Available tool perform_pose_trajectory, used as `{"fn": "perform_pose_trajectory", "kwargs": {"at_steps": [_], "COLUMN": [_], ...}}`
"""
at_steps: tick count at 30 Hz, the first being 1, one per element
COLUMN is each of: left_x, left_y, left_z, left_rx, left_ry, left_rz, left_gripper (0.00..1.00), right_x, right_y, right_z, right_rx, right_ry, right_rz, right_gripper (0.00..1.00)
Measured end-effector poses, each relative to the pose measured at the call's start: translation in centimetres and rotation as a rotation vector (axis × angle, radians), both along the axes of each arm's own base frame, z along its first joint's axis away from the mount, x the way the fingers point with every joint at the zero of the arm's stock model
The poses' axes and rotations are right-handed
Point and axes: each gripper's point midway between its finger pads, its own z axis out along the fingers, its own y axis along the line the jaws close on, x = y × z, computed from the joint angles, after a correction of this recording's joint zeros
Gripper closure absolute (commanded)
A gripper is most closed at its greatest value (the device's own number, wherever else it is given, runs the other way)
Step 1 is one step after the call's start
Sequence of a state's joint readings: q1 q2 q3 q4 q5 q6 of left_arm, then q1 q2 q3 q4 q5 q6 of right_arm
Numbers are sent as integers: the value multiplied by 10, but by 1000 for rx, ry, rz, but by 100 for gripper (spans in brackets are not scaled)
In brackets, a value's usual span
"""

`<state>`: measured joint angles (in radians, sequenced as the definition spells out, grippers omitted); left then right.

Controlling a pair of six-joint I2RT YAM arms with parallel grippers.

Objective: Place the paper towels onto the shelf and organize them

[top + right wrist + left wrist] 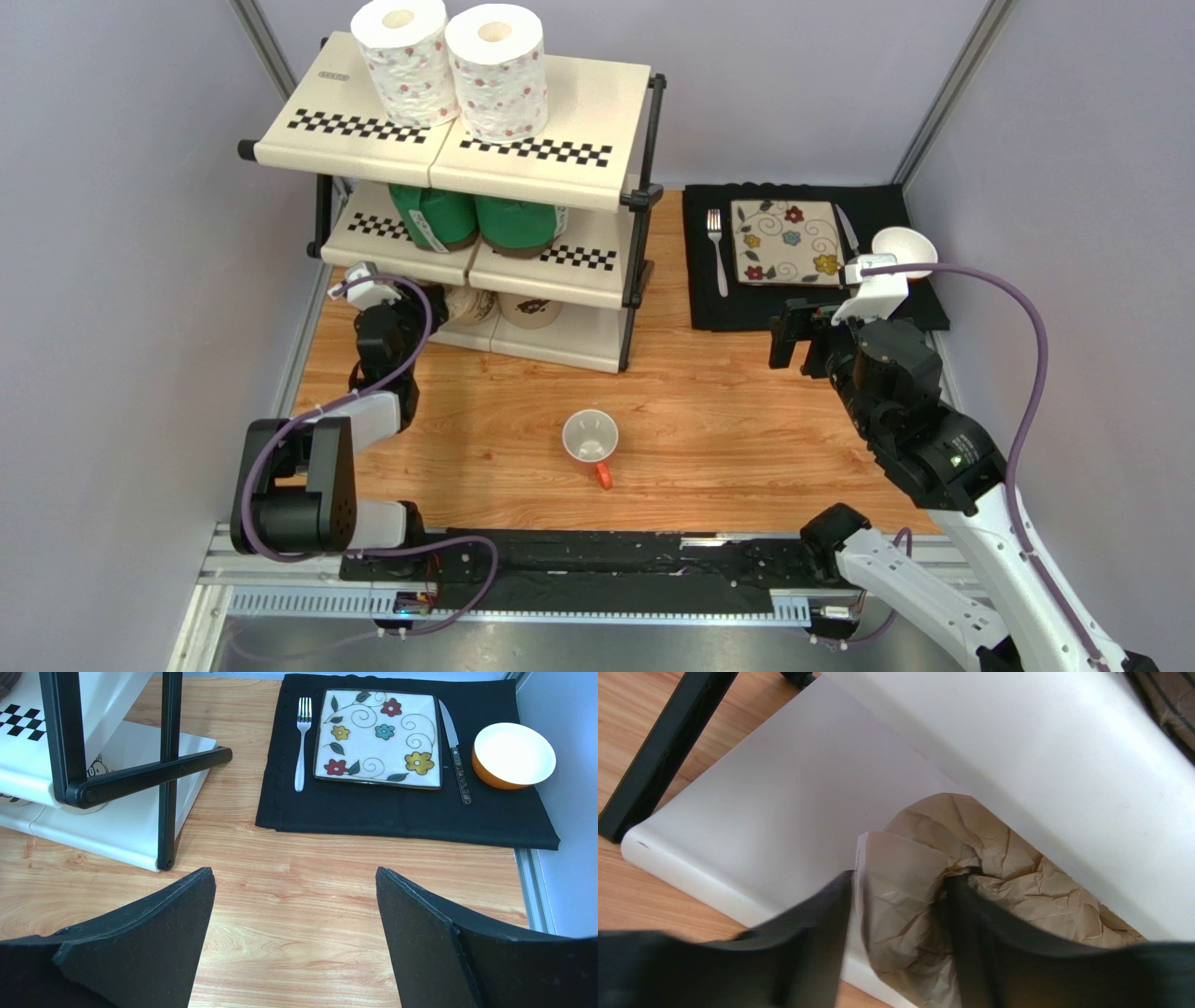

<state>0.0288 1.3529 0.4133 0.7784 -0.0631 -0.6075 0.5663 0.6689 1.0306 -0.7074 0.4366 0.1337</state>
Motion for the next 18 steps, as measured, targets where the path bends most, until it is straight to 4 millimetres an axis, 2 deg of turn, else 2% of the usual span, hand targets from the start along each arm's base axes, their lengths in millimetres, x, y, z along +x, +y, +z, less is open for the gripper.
{"fn": "perform_pose_trajectory", "kwargs": {"at_steps": [3,13,18], "left_x": [0,1,-3], "left_y": [-1,-1,0], "left_z": [1,2,4], "left_rx": [-8,-16,-14], "left_ry": [-3,-8,-12], "left_rz": [0,1,6], "left_gripper": [23,16,8], "right_x": [0,0,0], "right_y": [0,0,0], "right_z": [0,0,0], "right_rx": [0,0,1], "right_ry": [0,0,0], "right_rz": [0,0,0], "right_gripper": [11,11,11]}}
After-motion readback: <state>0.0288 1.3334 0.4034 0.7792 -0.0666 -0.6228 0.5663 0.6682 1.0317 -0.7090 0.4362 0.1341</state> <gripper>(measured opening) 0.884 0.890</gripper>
